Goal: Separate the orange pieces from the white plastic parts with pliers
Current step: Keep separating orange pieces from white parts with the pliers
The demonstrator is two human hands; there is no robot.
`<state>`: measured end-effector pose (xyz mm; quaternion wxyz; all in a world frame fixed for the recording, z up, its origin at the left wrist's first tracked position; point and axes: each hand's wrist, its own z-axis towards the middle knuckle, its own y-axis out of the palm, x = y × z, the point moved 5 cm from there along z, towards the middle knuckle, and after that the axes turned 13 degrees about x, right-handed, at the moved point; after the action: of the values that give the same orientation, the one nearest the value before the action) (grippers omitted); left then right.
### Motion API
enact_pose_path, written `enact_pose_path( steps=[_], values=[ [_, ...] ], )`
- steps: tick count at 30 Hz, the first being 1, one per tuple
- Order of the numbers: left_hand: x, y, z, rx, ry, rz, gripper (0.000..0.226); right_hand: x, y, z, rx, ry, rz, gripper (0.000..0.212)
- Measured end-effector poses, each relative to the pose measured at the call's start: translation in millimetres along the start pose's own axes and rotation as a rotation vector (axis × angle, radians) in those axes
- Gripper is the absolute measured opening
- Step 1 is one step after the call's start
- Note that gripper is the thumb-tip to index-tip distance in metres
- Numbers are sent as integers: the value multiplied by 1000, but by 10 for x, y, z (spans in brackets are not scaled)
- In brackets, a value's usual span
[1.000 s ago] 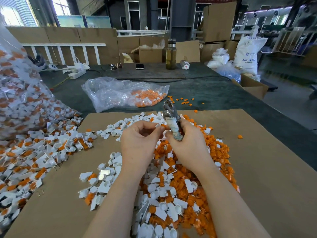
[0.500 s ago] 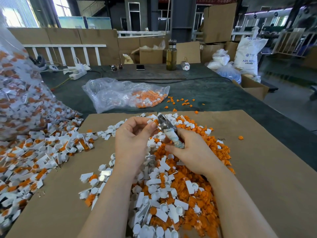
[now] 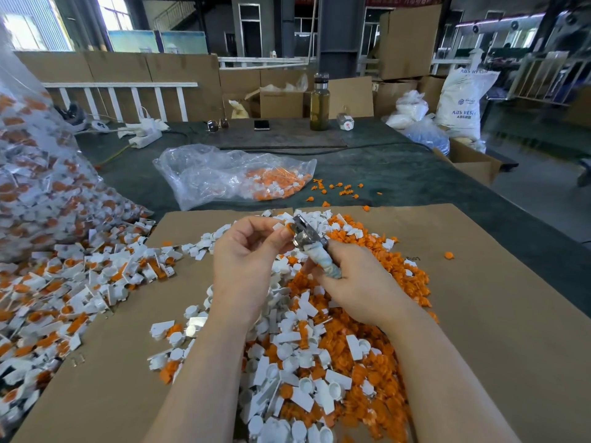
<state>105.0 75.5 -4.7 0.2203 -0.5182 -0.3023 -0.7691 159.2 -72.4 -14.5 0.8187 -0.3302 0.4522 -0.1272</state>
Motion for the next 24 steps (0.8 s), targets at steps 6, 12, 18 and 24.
enact_pose_path(
  steps=[6, 12, 18, 24],
  values=[
    [-26, -12, 20, 0, -44, -13, 7, 26, 23, 18, 38, -37, -48, 6],
    [-150, -162, 118, 79, -347, -126, 9, 77, 60, 25, 120, -68, -166, 14],
    [-277, -779, 309, 616, -695, -560, 22, 171, -59, 44, 280, 4, -220, 22],
    [-372, -1047, 348, 875, -735, -891, 42, 295, -113, 50, 338, 111, -348, 22]
  ],
)
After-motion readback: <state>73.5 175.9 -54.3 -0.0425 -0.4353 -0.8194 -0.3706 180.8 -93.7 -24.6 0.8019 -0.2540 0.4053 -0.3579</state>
